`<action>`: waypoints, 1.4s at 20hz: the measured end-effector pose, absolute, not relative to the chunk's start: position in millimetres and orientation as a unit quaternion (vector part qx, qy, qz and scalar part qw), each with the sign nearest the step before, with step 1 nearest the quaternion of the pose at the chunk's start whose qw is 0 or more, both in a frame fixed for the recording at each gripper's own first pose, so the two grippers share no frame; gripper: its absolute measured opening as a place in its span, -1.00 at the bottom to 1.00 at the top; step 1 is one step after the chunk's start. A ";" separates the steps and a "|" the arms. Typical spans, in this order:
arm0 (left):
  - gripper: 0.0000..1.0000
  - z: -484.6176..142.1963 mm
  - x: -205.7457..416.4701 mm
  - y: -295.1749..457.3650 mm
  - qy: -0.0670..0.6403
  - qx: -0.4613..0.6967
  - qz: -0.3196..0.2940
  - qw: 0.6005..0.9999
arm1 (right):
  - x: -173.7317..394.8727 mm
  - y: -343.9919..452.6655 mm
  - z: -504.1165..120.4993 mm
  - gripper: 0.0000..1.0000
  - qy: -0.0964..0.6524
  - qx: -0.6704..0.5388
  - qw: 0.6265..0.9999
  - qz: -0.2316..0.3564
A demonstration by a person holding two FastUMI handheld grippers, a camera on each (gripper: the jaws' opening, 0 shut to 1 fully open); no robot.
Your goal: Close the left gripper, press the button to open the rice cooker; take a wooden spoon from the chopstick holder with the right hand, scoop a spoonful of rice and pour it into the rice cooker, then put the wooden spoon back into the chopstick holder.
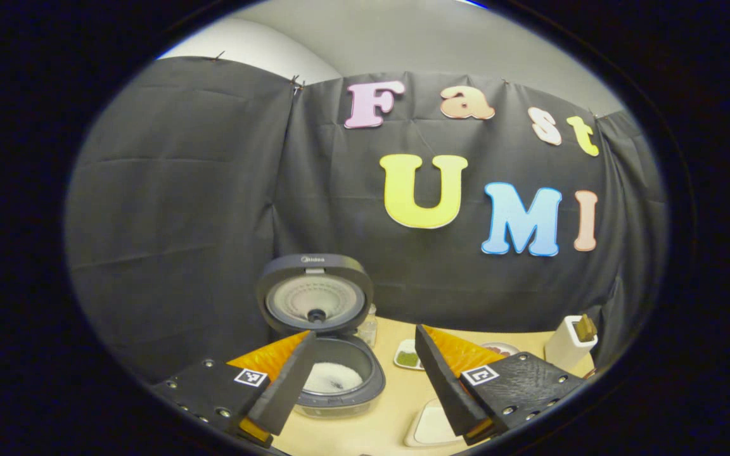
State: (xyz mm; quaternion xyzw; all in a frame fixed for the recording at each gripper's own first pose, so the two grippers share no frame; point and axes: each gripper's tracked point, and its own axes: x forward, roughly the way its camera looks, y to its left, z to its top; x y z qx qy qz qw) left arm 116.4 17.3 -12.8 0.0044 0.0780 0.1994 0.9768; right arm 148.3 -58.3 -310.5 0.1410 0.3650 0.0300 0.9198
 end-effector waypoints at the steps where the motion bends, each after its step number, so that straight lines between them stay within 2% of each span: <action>1: 0.90 -4.5 122.5 27.1 0.074 0.017 0.205 0.976 | 140.7 -63.5 -307.8 0.97 0.365 0.126 0.922 0.030; 8: 0.90 46.1 180.6 96.2 0.046 0.016 0.226 0.973 | 129.1 -69.5 -262.1 0.96 0.305 0.096 0.948 -0.002; 11: 0.89 59.7 208.3 133.9 0.038 0.032 0.231 0.972 | 120.6 -52.4 -237.8 0.96 0.281 0.073 0.957 0.002; 16: 0.92 50.0 265.8 175.9 0.045 -0.005 0.197 0.979 | 113.3 -22.2 -179.8 0.96 0.212 0.048 0.976 0.000; 20: 0.89 5.9 295.4 208.4 0.093 -0.020 0.197 0.976 | 99.2 -6.3 -143.6 0.96 0.167 0.029 0.985 -0.014; 22: 0.90 -24.1 294.7 222.6 0.135 -0.052 0.211 0.967 | 89.3 -1.1 -137.8 0.96 0.169 0.031 0.985 -0.032; 24: 0.94 -19.7 294.3 221.0 0.108 -0.045 0.211 0.970 | 80.9 3.9 -131.4 0.96 0.162 0.036 0.985 -0.044; 28: 0.99 -26.4 280.6 205.9 0.116 -0.038 0.213 0.969 | 70.2 4.6 -131.7 0.96 0.157 0.012 0.985 -0.066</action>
